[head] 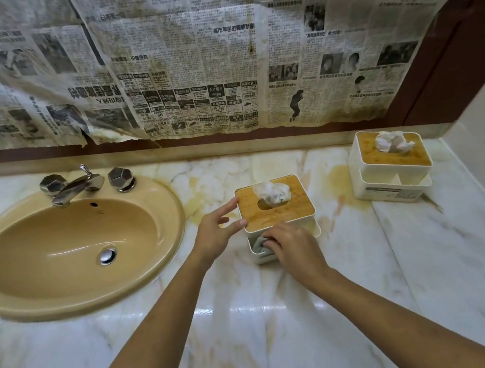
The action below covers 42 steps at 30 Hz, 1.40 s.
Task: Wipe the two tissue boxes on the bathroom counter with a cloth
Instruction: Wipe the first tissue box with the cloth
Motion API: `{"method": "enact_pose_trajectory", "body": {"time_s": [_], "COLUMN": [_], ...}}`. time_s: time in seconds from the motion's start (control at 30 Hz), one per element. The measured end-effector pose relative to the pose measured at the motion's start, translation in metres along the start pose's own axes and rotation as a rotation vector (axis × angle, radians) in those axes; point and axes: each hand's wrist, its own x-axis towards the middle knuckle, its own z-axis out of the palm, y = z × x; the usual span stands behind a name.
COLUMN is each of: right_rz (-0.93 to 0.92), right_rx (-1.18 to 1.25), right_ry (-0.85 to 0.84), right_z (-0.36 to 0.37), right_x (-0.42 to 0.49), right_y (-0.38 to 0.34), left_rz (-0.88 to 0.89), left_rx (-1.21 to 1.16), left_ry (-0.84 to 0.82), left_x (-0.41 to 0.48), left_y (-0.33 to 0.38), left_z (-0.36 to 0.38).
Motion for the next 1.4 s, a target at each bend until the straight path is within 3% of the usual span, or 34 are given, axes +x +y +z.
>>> {"method": "enact_pose_trajectory", "body": {"time_s": [0.13,0.23,0.43,0.6,0.67,0.8,0.87,1.1,1.27,1.4], "right_rz": [0.023,-0.049,0.015,0.058,0.048,0.022,0.049,0.071,0.146,0.222], "right_rx": [0.153,0.058,0.141,0.282,0.271,0.112,0.079,0.171,0.422,0.466], "right_ry": [0.167,0.286,-0.036,0.161,0.167,-0.138,-0.191,0.013,0.033,0.049], "right_z": [-0.015,-0.025,-0.005,-0.022,-0.023,-0.012,-0.008,-0.034,-0.072,-0.091], "right_x": [0.011,0.015,0.000,0.011,0.011,0.004,0.004,0.001,0.007,0.011], "right_y": [-0.010,-0.012,0.004,-0.007,-0.007,-0.002,-0.001,0.000,0.001,0.007], "left_rz": [0.000,-0.001,-0.008,-0.007,-0.006,-0.004,-0.006,-0.002,-0.010,-0.022], "left_rx": [0.017,0.023,0.012,0.031,0.036,0.036,0.045,0.056,0.053,0.029], "left_ry": [-0.004,-0.010,-0.013,-0.009,-0.010,-0.008,-0.008,-0.005,-0.007,-0.003], "left_x": [0.000,0.000,0.000,0.001,0.001,0.001,0.000,-0.001,-0.002,-0.002], "left_y": [0.001,0.002,0.002,0.003,0.003,0.004,0.005,0.004,0.006,0.008], "left_z": [-0.001,-0.001,-0.002,-0.002,-0.002,-0.002,-0.001,0.000,0.001,0.004]}}
